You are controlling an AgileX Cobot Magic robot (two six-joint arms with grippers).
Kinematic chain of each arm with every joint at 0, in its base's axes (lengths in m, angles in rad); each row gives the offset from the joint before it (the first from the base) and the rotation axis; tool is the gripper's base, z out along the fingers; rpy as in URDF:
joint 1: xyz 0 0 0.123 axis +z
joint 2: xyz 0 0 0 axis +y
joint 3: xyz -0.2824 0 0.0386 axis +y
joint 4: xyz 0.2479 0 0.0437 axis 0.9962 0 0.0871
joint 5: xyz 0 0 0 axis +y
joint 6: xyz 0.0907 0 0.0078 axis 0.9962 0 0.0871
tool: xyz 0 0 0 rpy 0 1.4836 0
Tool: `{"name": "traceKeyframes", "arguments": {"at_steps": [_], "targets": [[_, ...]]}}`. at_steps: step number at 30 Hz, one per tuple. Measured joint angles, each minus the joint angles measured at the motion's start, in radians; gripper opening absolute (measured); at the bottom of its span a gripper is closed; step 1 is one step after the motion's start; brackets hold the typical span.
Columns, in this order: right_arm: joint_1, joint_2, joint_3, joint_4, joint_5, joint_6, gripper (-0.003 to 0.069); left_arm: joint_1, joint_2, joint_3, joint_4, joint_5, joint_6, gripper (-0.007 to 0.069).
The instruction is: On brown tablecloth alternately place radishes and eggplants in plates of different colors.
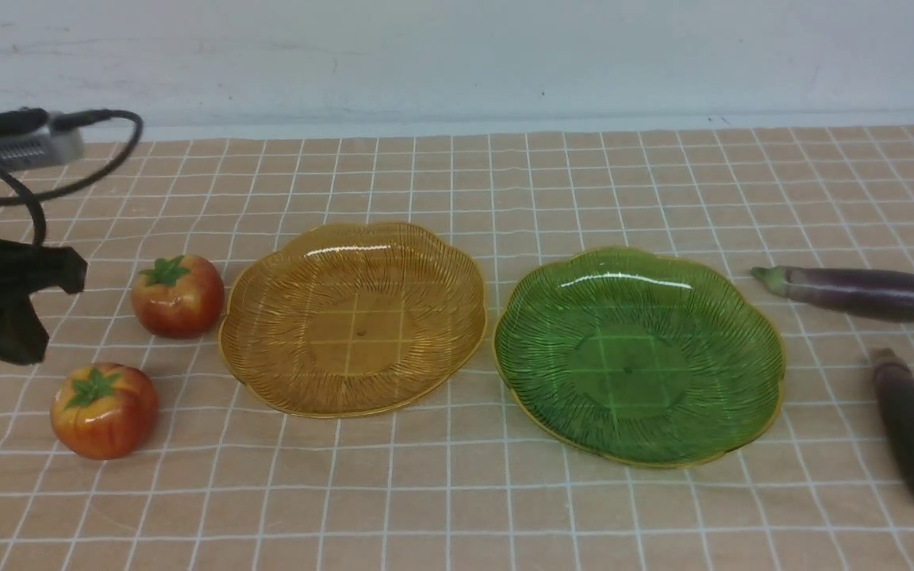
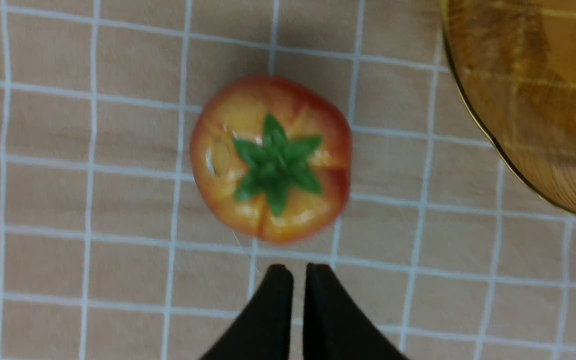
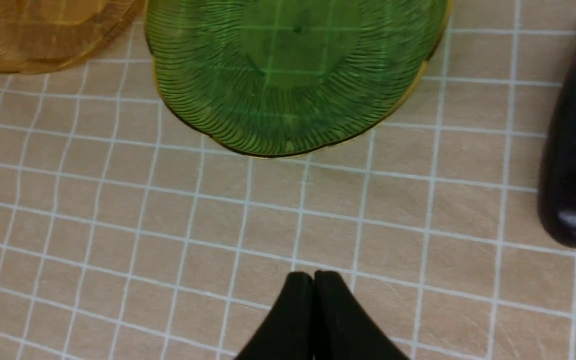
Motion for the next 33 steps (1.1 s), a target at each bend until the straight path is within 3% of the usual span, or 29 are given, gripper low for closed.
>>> {"name": "traceKeyframes", "arguments": {"at_steps": [7,11,14,16,19,33], "targets": [[0.000,0.001,0.000,0.015,0.000,-0.029,-0.0014,0.000,0.098,0.000,0.004,-0.113,0.089,0.0179],[0.000,0.001,0.000,0.010,0.000,-0.032,-0.0014,0.000,0.139,0.000,0.004,-0.170,0.163,0.0381],[0.000,0.001,0.000,0.010,0.000,-0.032,-0.0014,0.000,0.175,0.000,0.004,-0.210,0.201,0.0589],[0.000,0.001,0.000,0.010,0.000,-0.032,-0.0014,0.000,0.196,0.000,0.004,-0.221,0.207,0.0652],[0.000,0.001,0.000,0.010,0.001,-0.032,-0.0014,0.000,0.227,0.000,0.006,-0.222,0.211,0.0682],[0.000,0.001,0.000,0.039,0.001,-0.032,-0.0014,0.000,0.310,-0.007,0.005,-0.242,0.211,0.0683]]}}
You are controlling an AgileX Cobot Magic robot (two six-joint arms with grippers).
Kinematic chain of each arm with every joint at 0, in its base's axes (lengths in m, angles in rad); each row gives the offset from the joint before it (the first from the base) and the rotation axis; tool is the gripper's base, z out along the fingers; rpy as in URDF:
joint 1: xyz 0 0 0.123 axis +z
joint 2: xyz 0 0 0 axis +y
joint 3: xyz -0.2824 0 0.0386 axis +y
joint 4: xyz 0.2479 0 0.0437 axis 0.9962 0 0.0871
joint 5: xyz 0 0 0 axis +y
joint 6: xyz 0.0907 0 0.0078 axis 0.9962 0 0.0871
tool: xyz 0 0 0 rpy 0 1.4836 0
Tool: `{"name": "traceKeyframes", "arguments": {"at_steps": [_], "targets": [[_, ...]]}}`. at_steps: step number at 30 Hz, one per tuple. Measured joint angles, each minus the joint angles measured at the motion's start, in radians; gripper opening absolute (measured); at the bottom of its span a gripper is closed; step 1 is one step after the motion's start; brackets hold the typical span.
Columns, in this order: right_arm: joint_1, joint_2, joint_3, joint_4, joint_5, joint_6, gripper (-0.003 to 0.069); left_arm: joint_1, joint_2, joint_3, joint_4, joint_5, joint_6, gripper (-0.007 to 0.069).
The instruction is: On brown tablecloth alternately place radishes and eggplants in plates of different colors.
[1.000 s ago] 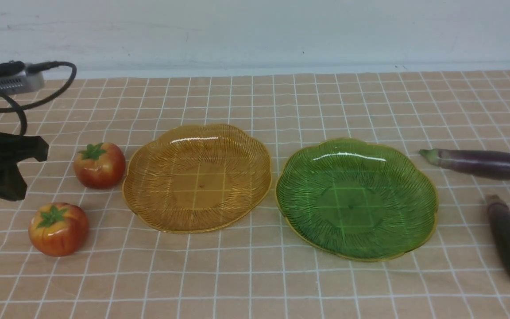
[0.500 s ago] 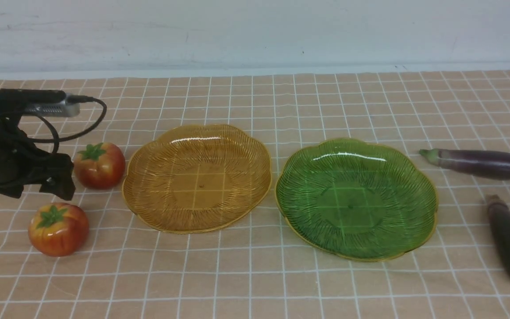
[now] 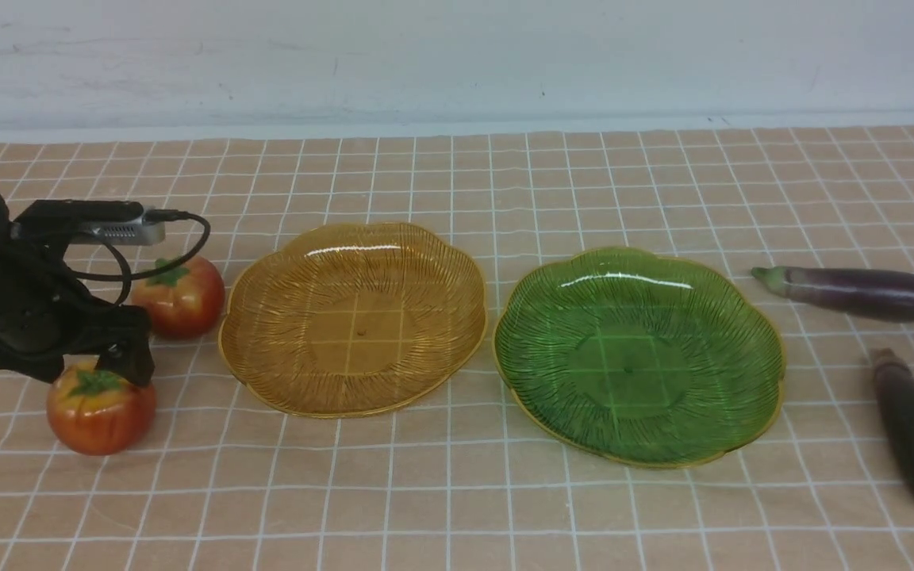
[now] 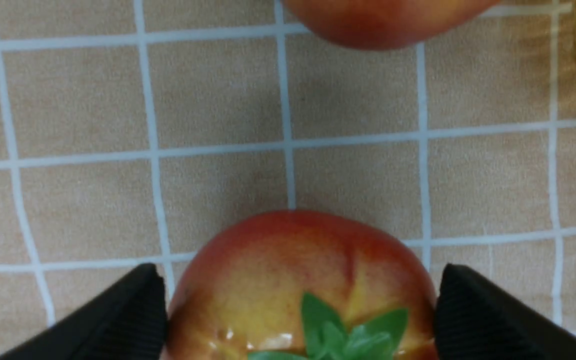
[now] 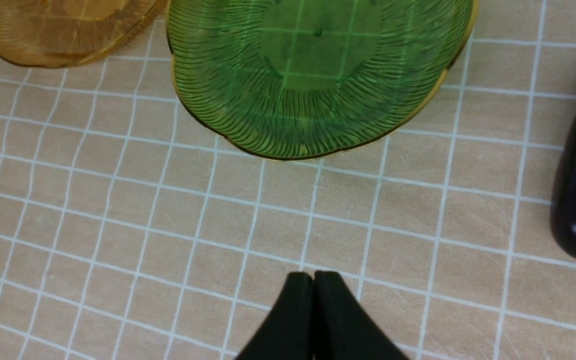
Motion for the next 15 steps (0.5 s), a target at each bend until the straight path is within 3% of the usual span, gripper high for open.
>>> {"name": "traceKeyframes", "arguments": {"at_steps": [5,10,15], "targets": [[0.000,0.000,0.000,0.014,0.000,0.000,-0.0014,0.000,0.013,-0.005,-0.006,0.001,-0.002,0.0652],[0.000,0.000,0.000,0.017,0.000,0.000,-0.0014,0.000,0.016,-0.012,-0.006,0.028,-0.044,0.0418],[0.000,0.000,0.000,0.024,0.000,-0.012,-0.0014,0.000,-0.002,-0.009,-0.004,0.059,-0.054,0.0403]]}}
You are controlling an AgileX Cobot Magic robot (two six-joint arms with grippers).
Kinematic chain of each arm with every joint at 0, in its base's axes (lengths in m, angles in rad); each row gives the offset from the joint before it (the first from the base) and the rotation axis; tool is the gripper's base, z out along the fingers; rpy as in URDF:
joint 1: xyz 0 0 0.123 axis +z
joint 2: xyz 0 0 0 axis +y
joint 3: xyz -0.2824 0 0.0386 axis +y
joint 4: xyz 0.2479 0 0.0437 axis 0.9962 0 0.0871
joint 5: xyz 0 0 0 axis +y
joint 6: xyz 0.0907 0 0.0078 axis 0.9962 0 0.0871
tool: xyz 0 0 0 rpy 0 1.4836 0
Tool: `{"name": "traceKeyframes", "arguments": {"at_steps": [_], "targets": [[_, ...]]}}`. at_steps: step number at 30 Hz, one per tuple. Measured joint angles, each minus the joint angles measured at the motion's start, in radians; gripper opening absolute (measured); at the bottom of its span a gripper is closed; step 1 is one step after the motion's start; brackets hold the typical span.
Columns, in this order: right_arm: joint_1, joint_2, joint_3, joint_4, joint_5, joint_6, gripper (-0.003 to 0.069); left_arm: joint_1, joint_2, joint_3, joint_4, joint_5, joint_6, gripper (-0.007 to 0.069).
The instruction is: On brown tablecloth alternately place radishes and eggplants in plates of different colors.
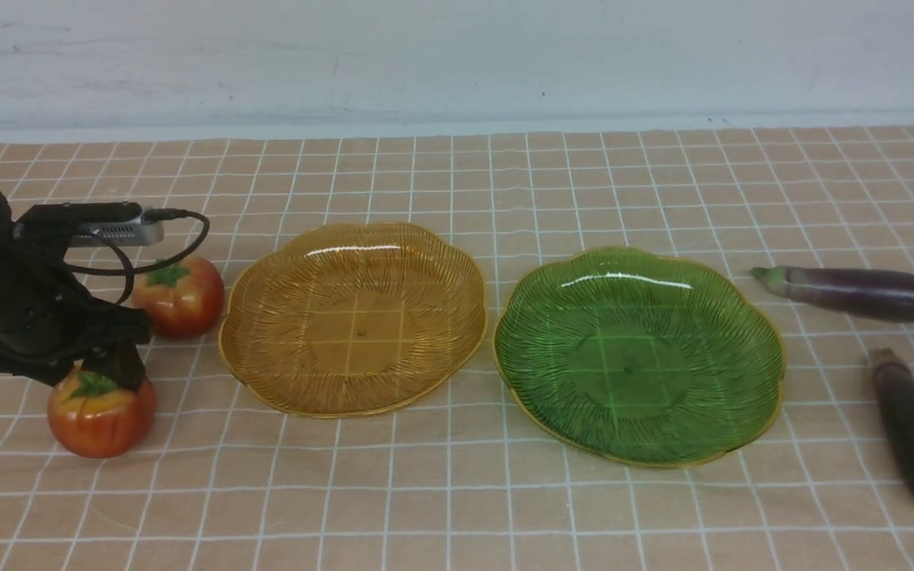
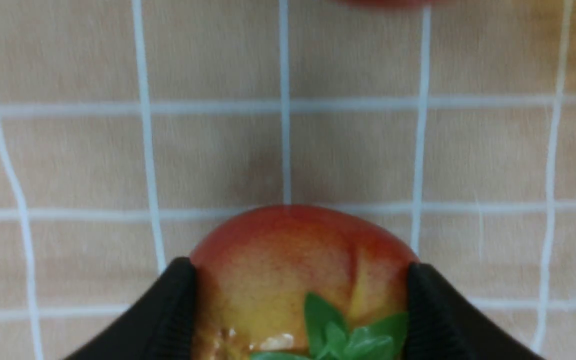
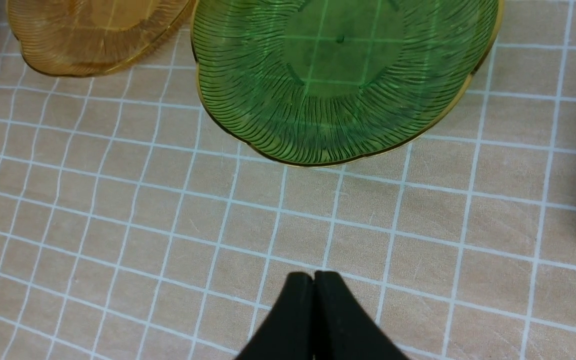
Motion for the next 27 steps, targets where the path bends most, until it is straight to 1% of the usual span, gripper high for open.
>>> {"name": "traceKeyframes", "arguments": {"at_steps": [2,6,9,11,14,16,18,19,20,25,27], "targets": [[0.000,0.000,0.000,0.008,0.000,-0.002,-0.0014,0.000,-0.040,0.006,-0.014,0.019,-0.001,0.0398],[0.000,0.000,0.000,0.021,0.000,-0.007,-0.0014,-0.023,-0.131,0.007,-0.112,0.020,0.002,0.0397],[0.000,0.000,0.000,0.021,0.000,-0.007,-0.0014,-0.119,-0.171,0.007,-0.204,0.001,0.047,0.0396],[0.000,0.000,0.000,0.021,0.000,-0.007,-0.0014,-0.193,-0.170,0.007,-0.244,-0.058,0.074,0.0396],[0.000,0.000,0.000,0.021,0.000,-0.007,-0.0014,-0.316,-0.121,0.007,-0.261,-0.210,0.090,0.0396],[0.000,0.000,0.000,0.021,0.000,-0.008,-0.0014,-0.362,-0.069,0.007,-0.260,-0.298,0.091,0.0396],[0.000,0.000,0.000,0.021,0.000,-0.009,-0.0014,-0.377,-0.017,0.007,-0.258,-0.329,0.089,0.0402],[0.000,0.000,0.000,0.021,0.000,-0.009,-0.0014,-0.379,0.005,0.007,-0.257,-0.330,0.086,0.0414],[0.000,0.000,0.000,0.021,0.000,-0.010,-0.0014,-0.379,0.025,0.007,-0.255,-0.330,0.078,0.0441],[0.000,0.000,0.000,0.021,0.000,-0.010,-0.0014,-0.379,0.035,0.007,-0.252,-0.329,0.069,0.0631],[0.000,0.000,0.000,0.021,0.000,-0.010,-0.0014,-0.379,0.035,0.007,-0.252,-0.324,0.069,0.0673]]}}
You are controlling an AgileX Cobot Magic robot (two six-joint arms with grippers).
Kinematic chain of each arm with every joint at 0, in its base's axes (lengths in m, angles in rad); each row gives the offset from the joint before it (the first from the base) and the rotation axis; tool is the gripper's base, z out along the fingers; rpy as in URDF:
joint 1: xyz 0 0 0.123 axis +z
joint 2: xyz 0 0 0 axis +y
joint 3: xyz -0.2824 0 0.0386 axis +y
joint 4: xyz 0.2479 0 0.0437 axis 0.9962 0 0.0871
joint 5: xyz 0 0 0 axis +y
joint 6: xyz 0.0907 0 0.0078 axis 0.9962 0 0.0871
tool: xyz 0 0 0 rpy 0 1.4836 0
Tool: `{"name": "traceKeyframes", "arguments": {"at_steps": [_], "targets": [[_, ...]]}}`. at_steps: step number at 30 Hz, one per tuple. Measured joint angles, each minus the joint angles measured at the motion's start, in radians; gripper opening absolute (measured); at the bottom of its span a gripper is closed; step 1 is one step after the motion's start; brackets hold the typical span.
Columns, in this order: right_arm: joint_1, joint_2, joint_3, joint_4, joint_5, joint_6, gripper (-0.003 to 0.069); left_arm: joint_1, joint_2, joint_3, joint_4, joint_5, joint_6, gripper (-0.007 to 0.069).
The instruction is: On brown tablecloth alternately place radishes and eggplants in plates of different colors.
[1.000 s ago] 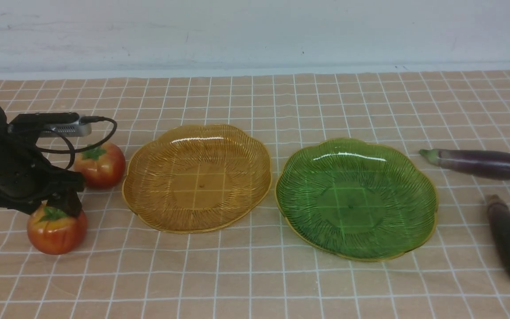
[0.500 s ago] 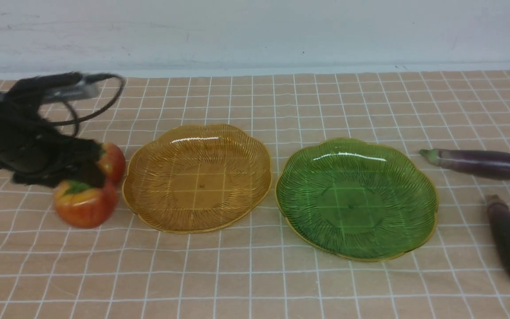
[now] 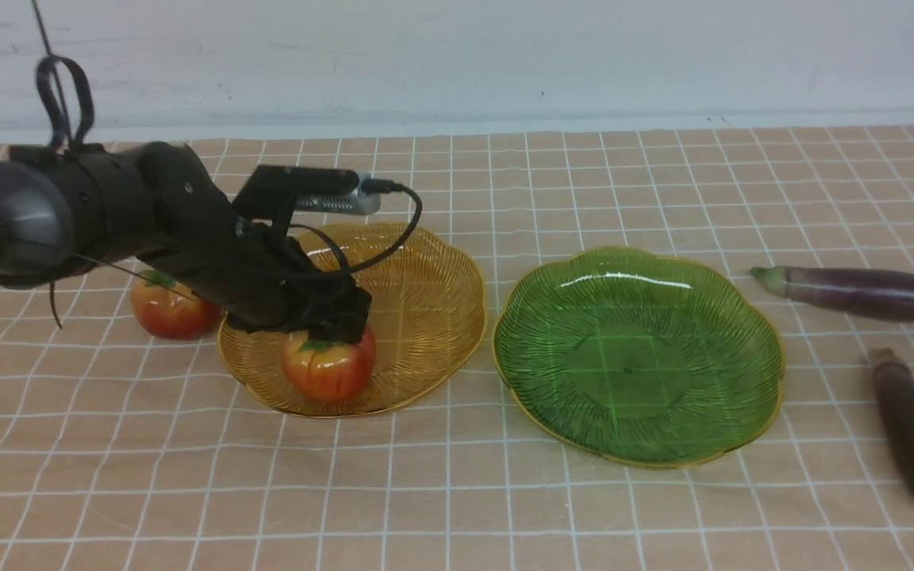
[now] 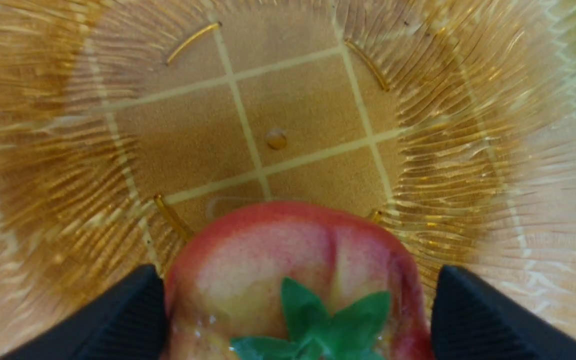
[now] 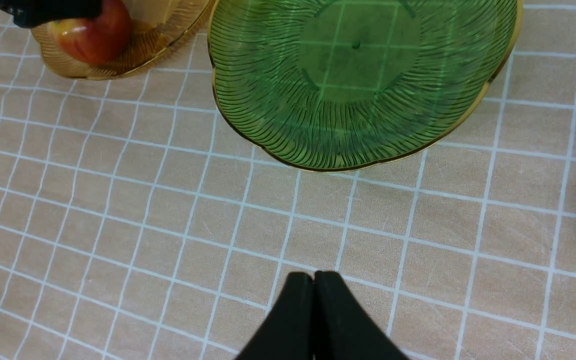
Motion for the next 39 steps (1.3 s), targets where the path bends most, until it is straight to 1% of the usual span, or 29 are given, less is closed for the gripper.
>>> {"name": "traceKeyframes", "arguments": {"at_steps": [6,10,11,12,15,17,18,20,23,27,32,36,38,39], "targets": [[0.000,0.000,0.000,0.000,0.000,0.000,-0.0013,0.000,-0.022,0.000,0.009,0.004,0.000,0.0683],[0.000,0.000,0.000,0.000,0.000,0.000,-0.0013,0.000,-0.063,-0.017,0.062,0.002,0.000,0.0683],[0.000,0.000,0.000,0.000,0.000,0.000,-0.0013,0.002,-0.075,-0.033,0.075,0.008,-0.012,0.0673],[0.000,0.000,0.000,0.000,0.000,0.000,-0.0013,0.008,-0.085,-0.051,0.080,0.030,-0.036,0.0643],[0.000,0.000,0.000,0.001,0.000,0.000,-0.0013,0.028,-0.088,-0.104,0.080,0.100,-0.112,0.0505],[0.000,0.000,0.000,0.003,0.000,0.000,-0.0013,0.064,-0.086,-0.152,0.082,0.163,-0.166,0.0316],[0.000,0.000,0.000,0.003,0.000,0.000,-0.0013,0.076,-0.082,-0.166,0.085,0.178,-0.174,0.0258],[0.000,0.000,0.000,0.003,0.000,0.000,-0.0013,0.113,-0.076,-0.204,0.097,0.217,-0.185,0.0106],[0.000,0.000,0.000,0.003,0.000,0.000,-0.0013,0.149,-0.071,-0.233,0.118,0.234,-0.190,0.0038],[0.000,0.000,0.000,0.003,0.000,0.000,-0.0013,0.201,-0.069,-0.251,0.162,0.234,-0.181,0.0006],[0.000,0.000,0.000,0.003,0.000,0.000,-0.0013,0.254,-0.065,-0.252,0.211,0.225,-0.137,0.0018],[0.000,0.000,0.000,0.003,0.000,0.000,-0.0013,0.287,-0.047,-0.254,0.214,0.210,-0.093,0.0059],[0.000,0.000,0.000,0.003,0.000,0.000,-0.0013,0.297,-0.034,-0.255,0.209,0.210,-0.067,0.0099],[0.000,0.000,0.000,0.003,0.000,0.000,-0.0013,0.303,-0.020,-0.255,0.201,0.209,-0.048,0.0131]]}}
